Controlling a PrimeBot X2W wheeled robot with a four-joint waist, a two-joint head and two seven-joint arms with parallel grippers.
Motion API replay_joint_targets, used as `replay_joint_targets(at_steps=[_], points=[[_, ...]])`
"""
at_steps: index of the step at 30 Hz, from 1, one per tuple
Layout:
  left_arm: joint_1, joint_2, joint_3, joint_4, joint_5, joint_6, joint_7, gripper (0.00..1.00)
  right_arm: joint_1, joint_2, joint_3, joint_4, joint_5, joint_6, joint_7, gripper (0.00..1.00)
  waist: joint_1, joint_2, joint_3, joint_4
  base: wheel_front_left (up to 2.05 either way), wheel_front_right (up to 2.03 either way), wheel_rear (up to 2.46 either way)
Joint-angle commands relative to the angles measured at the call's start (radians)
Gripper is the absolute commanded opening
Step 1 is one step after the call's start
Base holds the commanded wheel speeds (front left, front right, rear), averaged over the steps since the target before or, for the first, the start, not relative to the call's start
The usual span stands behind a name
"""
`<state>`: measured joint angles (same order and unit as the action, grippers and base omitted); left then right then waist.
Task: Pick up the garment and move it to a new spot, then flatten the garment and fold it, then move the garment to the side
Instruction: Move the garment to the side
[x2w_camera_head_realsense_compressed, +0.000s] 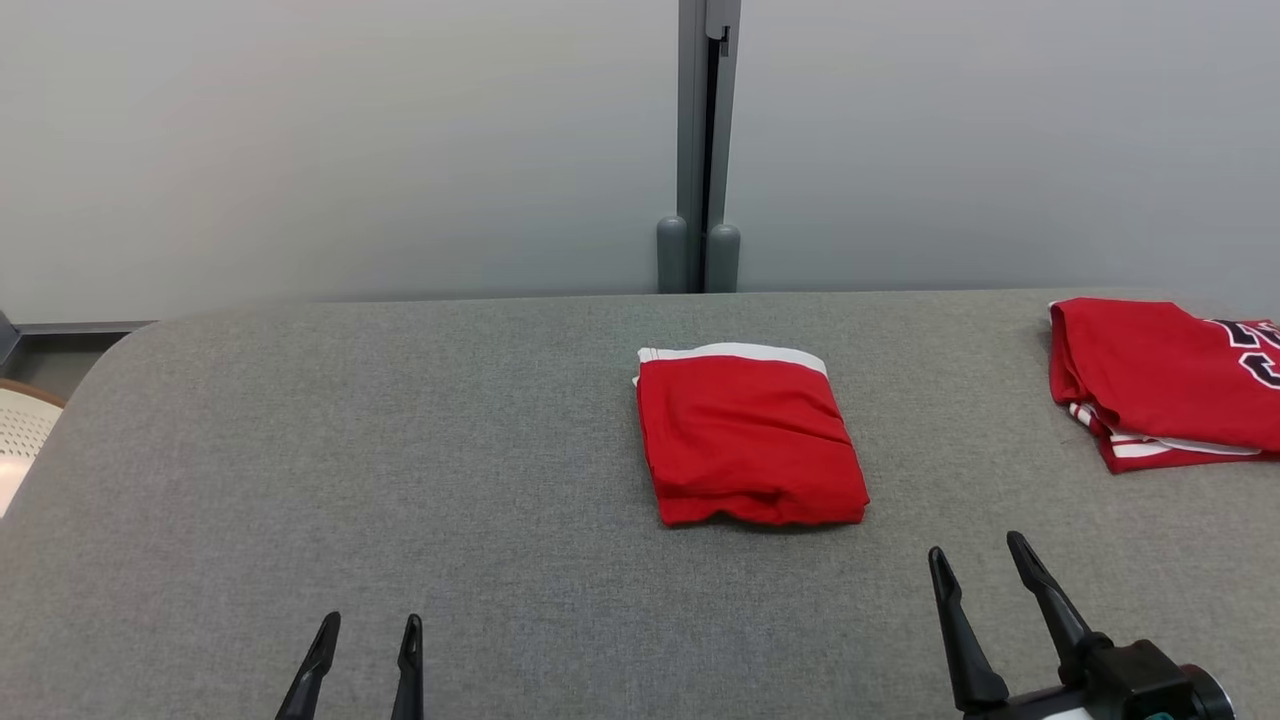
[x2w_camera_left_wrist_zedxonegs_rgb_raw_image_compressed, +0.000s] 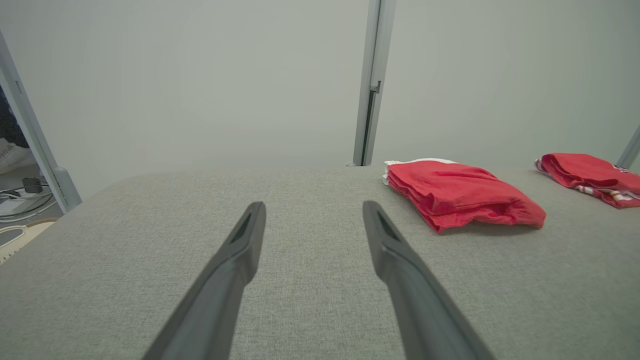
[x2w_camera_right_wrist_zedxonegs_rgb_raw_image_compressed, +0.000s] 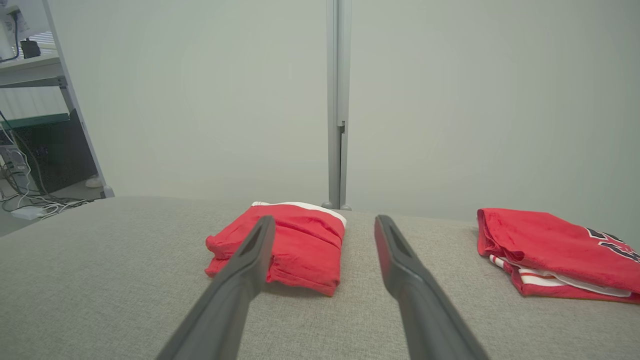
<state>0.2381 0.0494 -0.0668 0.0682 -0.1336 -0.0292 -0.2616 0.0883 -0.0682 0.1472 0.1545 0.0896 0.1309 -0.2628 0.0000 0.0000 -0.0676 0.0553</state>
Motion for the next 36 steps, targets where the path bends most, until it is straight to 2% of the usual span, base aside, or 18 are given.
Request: replay_joint_targets(at_steps=[1, 11, 15, 19, 22, 26, 30, 36], points=[[-0.014, 0.003, 0.0, 0.0, -0.001, 0.006, -0.004, 1.0, 0.006, -0.003, -0.002, 0.007, 0.0, -0.001, -0.002, 1.0, 0.0, 0.0, -0.001, 0.002, 0.0, 0.0, 0.0], [-0.036, 0.003, -0.017, -0.009, 0.0, 0.002, -0.004, 1.0, -0.124, 0.001, 0.007, 0.152, 0.017, -0.001, -0.002, 1.0, 0.0, 0.0, 0.017, 0.022, 0.0, 0.0, 0.0], [-0.055, 0.003, -0.031, -0.016, 0.005, -0.005, -0.004, 1.0, -0.238, -0.025, 0.055, 0.282, 0.085, -0.001, -0.002, 1.0, 0.0, 0.0, 0.04, 0.04, 0.0, 0.0, 0.0], [-0.077, 0.003, -0.047, -0.024, 0.007, -0.015, -0.004, 1.0, -0.38, -0.072, 0.141, 0.45, 0.208, -0.001, 0.024, 1.0, 0.0, 0.0, 0.071, 0.066, 0.0, 0.0, 0.0], [-0.106, 0.003, -0.061, -0.034, 0.001, -0.023, -0.004, 1.0, -0.485, -0.116, 0.209, 0.528, 0.318, -0.001, 0.108, 1.0, 0.0, 0.0, 0.113, 0.091, 0.0, 0.0, 0.0], [-0.136, 0.003, -0.075, -0.042, -0.007, -0.031, -0.004, 1.0, -0.586, -0.177, 0.26, 0.57, 0.506, -0.001, 0.243, 1.0, 0.0, 0.0, 0.159, 0.117, 0.0, 0.0, 0.0], [-0.171, 0.003, -0.093, -0.045, -0.012, -0.042, -0.004, 1.0, -0.666, -0.273, 0.301, 0.558, 0.706, 0.0, 0.426, 1.0, 0.0, 0.0, 0.22, 0.145, 0.0, 0.0, 0.0], [-0.204, 0.003, -0.105, -0.046, -0.011, -0.056, -0.004, 1.0, -0.708, -0.347, 0.288, 0.528, 0.9, 0.0, 0.622, 1.0, 0.0, 0.0, 0.273, 0.163, 0.0, 0.0, 0.0]])
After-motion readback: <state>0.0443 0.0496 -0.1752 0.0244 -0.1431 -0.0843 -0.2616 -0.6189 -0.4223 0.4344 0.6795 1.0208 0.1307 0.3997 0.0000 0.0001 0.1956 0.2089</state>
